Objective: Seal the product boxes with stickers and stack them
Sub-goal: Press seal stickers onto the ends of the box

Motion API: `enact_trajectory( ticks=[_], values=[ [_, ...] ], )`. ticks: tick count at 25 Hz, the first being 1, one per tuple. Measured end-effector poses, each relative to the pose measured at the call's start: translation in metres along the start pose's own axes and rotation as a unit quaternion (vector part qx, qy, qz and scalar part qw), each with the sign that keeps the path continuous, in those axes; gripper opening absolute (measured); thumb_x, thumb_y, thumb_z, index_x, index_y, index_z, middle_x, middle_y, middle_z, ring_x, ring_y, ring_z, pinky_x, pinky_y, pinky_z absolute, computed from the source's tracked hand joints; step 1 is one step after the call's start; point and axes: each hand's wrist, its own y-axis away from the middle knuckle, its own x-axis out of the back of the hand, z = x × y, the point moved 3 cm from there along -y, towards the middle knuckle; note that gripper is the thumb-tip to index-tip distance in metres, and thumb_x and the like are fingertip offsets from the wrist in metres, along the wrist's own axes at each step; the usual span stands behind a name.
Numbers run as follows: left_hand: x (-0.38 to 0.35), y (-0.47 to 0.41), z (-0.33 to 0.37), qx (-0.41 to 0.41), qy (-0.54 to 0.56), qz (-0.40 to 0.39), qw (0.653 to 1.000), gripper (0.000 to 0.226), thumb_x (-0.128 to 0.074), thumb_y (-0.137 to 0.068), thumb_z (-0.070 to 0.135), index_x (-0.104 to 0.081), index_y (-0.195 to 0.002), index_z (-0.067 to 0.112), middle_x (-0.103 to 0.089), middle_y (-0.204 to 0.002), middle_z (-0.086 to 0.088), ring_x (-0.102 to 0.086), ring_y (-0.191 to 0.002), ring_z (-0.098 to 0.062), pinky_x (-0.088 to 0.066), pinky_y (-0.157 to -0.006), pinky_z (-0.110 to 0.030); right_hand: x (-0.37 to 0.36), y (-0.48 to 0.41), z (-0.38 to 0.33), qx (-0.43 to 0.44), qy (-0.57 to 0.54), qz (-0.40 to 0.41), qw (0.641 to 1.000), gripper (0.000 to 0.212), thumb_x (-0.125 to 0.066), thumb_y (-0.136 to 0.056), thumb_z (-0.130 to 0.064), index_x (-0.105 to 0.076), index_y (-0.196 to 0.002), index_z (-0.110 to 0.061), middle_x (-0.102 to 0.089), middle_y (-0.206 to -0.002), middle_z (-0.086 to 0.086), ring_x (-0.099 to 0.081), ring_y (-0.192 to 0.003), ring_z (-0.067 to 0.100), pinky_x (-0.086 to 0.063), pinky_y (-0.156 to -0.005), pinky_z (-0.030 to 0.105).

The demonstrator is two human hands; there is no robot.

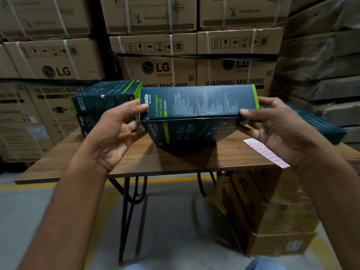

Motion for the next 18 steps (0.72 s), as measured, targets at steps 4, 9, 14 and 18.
enact_trajectory(
  ticks=[4, 9, 14, 18],
  values=[
    [0.007, -0.010, -0.021, -0.017, -0.054, -0.012, 0.998, 0.049, -0.058, -0.099, 0.002, -0.058, -0.146, 0.016, -0.071, -0.135, -0.004, -0.069, -0.123, -0.018, -0.055, -0.107, -0.033, 0.012, -0.010, 0.022, 0.008, 0.148, 0.028, 0.988, 0.058, -0.080, -0.081, 0.004, -0.053, -0.128, -0.018, -0.073, -0.120, 0.007, -0.074, -0.105, 0.014, -0.060, -0.092, 0.031],
    [0.017, -0.006, -0.076, -0.052, -0.148, -0.008, 0.988, 0.066, -0.064, -0.096, -0.008, -0.056, -0.148, 0.031, -0.062, -0.147, 0.001, -0.064, -0.130, -0.011, -0.055, -0.102, -0.025, 0.032, -0.009, 0.067, 0.037, 0.345, 0.022, 0.938, 0.082, -0.090, -0.076, -0.003, -0.044, -0.136, -0.036, -0.068, -0.127, -0.006, -0.067, -0.115, 0.008, -0.056, -0.098, 0.034],
    [0.026, -0.002, -0.123, -0.065, -0.226, -0.037, 0.971, 0.060, -0.069, -0.095, -0.005, -0.063, -0.141, 0.034, -0.048, -0.160, 0.007, -0.050, -0.144, -0.013, -0.044, -0.119, -0.044, 0.041, -0.007, 0.107, 0.078, 0.464, 0.009, 0.882, 0.077, -0.089, -0.079, -0.010, -0.051, -0.140, -0.039, -0.061, -0.127, -0.013, -0.057, -0.119, 0.008, -0.045, -0.083, 0.011],
    [0.023, 0.003, -0.135, -0.067, -0.273, -0.019, 0.959, 0.057, -0.073, -0.092, -0.004, -0.066, -0.138, 0.031, -0.042, -0.164, 0.005, -0.046, -0.144, -0.001, -0.044, -0.113, -0.020, 0.048, -0.008, 0.124, 0.095, 0.491, 0.005, 0.866, 0.076, -0.091, -0.078, -0.017, -0.053, -0.141, -0.035, -0.057, -0.128, -0.014, -0.055, -0.115, 0.005, -0.048, -0.092, 0.020]
  ],
)
